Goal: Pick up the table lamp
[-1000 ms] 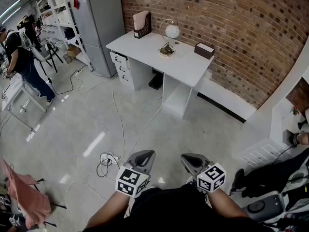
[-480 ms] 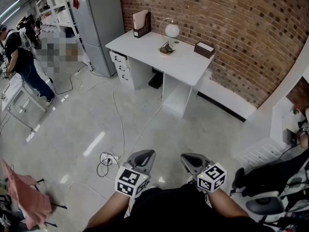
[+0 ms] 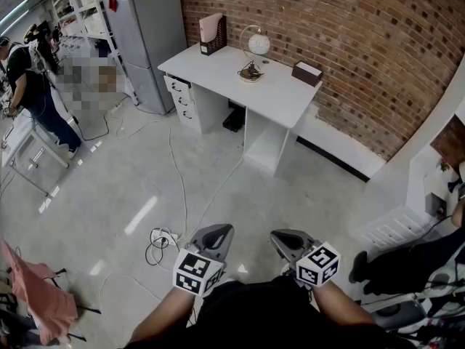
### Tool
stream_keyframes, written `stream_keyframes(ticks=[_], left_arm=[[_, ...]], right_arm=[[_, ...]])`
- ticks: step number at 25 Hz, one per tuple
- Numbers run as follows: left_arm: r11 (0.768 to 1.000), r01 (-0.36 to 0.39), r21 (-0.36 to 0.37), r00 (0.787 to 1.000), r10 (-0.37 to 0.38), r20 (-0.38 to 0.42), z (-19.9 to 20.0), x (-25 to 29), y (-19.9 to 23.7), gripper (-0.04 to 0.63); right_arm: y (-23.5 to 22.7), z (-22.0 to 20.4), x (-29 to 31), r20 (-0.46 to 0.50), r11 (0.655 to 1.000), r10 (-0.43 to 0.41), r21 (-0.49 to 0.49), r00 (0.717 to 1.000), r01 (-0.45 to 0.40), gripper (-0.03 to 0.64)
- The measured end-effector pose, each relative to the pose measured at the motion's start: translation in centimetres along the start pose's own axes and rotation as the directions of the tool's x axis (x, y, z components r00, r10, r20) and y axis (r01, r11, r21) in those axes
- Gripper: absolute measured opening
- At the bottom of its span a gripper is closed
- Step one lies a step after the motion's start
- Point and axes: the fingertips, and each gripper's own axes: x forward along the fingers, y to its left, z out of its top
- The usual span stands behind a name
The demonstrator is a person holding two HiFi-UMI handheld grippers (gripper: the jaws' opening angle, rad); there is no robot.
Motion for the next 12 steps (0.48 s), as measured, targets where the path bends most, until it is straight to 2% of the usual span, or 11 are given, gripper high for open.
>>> stream_keyframes(ticks=[5, 9, 12], left_arm=[[1.0, -0.003, -0.005, 1.0, 0.003, 0.012, 0.21, -0.14, 0.17, 0.006], [1.0, 0.006, -0.011, 0.999, -0.006, 0.048, 0.58, -0.54, 0.21, 0.008], [1.0, 0.01, -0.007, 0.999, -0.009, 0.05, 0.46, -0.55, 0.14, 0.013]], right_arm=[[-0.14, 0.5, 0.19, 0.006, 1.0, -0.015, -0.015, 1.0, 0.015, 0.009], [-0.16, 0.67, 0.34, 0.01, 1.0, -0.022, -0.022, 1.0, 0.022, 0.084], [-0.22, 0.82, 0.27, 0.014, 0.999, -0.025, -0.029, 1.0, 0.025, 0.098]])
